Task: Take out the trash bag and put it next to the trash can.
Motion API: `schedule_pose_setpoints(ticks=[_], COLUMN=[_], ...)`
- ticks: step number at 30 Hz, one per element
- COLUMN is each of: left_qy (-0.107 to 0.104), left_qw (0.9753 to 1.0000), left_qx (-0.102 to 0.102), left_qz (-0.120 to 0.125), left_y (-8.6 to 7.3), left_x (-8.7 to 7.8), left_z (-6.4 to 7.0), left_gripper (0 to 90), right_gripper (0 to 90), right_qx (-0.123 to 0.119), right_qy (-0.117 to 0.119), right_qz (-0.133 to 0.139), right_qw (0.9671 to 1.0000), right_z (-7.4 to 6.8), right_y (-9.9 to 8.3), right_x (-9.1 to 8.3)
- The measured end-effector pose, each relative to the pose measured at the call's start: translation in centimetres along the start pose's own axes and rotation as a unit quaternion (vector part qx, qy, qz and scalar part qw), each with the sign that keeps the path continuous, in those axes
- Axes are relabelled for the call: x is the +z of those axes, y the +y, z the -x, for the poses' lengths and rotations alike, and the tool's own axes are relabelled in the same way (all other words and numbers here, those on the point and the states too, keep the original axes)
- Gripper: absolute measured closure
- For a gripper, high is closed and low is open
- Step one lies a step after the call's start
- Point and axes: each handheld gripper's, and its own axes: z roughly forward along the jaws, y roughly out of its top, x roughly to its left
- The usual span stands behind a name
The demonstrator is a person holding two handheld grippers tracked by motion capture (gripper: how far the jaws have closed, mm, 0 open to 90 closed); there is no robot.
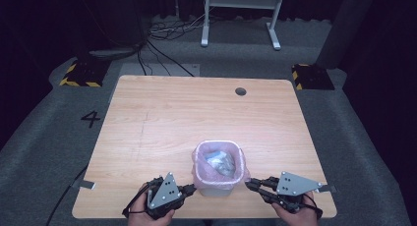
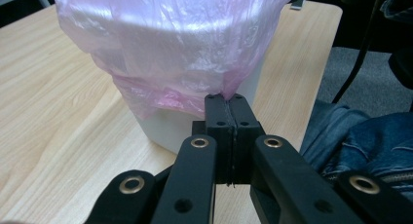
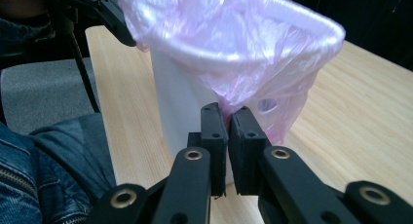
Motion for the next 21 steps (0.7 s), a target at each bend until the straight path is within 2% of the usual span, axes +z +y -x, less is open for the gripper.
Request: schedule_pose_setpoints(ticks=[6,8,16,21], left_qy=[0.003,0.005,0.013,0.016], left_qw=[0.9999,0.9996,0.999,0.9981], left_qx=[0.001,0.0,0.001,-0.015], left_qz=[0.014,0.028,0.043,0.058], left_y=[0.7,1.4,2.4,2.7], left_x=[-0.5,-0.7,-1.3,-1.6], left_z=[-0.2,-0.6,-1.1,-2.0], left_gripper=[89.0,89.0,89.1,89.3], right_gripper=[87.1,87.5,88.4,88.8], right_qx=[-0.004,-0.004,-0.003,0.004], right_qy=[-0.004,-0.005,-0.013,-0.021], right_qz=[0.011,0.019,0.042,0.056], right_qw=[0.9999,0.9998,0.999,0.9982], right_z=[0.2,0.4,0.8,1.2], right_y=[0.7,1.1,1.9,2.3], right_x=[-0.6,-0.7,-0.8,-1.0])
